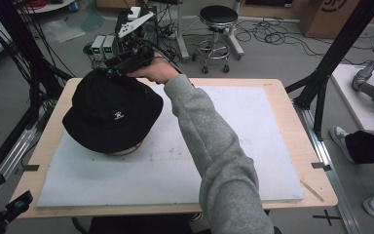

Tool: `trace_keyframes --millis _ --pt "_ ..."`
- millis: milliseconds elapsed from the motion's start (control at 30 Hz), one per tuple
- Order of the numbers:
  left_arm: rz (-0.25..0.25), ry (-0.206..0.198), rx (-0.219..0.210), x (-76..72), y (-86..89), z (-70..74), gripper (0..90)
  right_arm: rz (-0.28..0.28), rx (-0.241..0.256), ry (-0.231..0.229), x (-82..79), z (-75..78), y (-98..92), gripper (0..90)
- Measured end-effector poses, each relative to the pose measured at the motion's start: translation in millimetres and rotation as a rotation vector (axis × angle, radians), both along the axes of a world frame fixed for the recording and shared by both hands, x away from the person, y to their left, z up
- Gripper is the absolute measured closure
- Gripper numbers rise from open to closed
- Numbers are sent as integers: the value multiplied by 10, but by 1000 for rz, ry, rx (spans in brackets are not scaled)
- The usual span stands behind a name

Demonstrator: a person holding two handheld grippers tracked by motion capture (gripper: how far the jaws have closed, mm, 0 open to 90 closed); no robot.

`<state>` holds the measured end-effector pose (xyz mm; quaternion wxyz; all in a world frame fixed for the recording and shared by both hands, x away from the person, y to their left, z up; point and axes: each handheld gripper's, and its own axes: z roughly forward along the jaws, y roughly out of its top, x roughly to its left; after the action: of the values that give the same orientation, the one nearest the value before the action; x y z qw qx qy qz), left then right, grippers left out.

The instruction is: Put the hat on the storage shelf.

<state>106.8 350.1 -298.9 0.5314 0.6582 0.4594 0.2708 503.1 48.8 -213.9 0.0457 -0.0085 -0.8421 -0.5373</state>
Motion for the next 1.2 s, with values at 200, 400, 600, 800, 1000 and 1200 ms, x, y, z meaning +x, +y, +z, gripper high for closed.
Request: trace_keyframes --millis 200,400,600,800,1000,1200 --pt "-9 -4 0 21 -24 10 57 -37 48 4 -23 38 -143 229" --pt "-18 -6 2 93 -55 24 57 -120 65 9 -55 59 -365 113" --pt "-36 -13 5 189 -90 54 57 -208 79 -10 -52 39 -643 101" --pt "-52 -8 5 322 -142 51 58 -272 83 -21 -82 38 -980 100" --pt "-79 -6 5 462 -231 42 57 -322 80 -13 -164 -5 -1315 101" --pt "-100 12 8 584 -305 14 57 -393 58 1 -232 1 -1635 100"
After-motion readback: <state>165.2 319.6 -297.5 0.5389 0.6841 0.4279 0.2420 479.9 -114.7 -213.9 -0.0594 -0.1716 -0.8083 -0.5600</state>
